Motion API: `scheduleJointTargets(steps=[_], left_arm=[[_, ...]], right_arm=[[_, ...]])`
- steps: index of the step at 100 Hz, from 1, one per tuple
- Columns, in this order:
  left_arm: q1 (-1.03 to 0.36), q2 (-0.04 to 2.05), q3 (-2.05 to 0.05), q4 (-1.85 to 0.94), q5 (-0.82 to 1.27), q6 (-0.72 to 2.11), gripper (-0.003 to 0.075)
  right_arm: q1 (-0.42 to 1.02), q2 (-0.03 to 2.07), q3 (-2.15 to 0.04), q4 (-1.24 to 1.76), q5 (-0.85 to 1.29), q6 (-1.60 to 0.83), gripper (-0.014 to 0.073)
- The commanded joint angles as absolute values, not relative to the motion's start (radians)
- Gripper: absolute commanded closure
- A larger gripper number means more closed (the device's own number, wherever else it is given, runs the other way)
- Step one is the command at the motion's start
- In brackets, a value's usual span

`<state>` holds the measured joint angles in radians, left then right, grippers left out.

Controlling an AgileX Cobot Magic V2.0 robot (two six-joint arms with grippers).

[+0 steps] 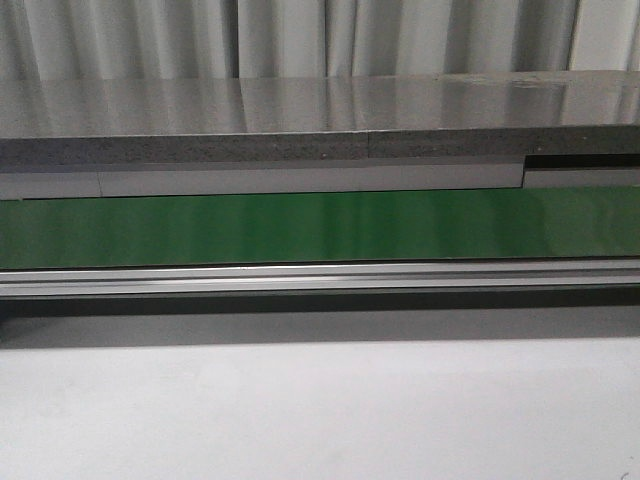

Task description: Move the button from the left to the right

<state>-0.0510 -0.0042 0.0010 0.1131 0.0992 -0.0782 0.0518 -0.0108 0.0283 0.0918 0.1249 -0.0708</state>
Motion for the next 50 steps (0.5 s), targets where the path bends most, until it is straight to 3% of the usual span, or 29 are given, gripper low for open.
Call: scheduleJointTargets(steps=[1,50], left_arm=[[-0.058,-0.035,0.006,0.112,0.0,-0.091,0.074],[-0.058,-0.035,0.037,0.112,-0.028,-0.093,0.074]], right_arm=[[0.047,-0.031,0.013,0.083,0.039,-0.073,0.0661],[0.047,-0.031,0.013,0.083,0.039,-0.073,0.0661]])
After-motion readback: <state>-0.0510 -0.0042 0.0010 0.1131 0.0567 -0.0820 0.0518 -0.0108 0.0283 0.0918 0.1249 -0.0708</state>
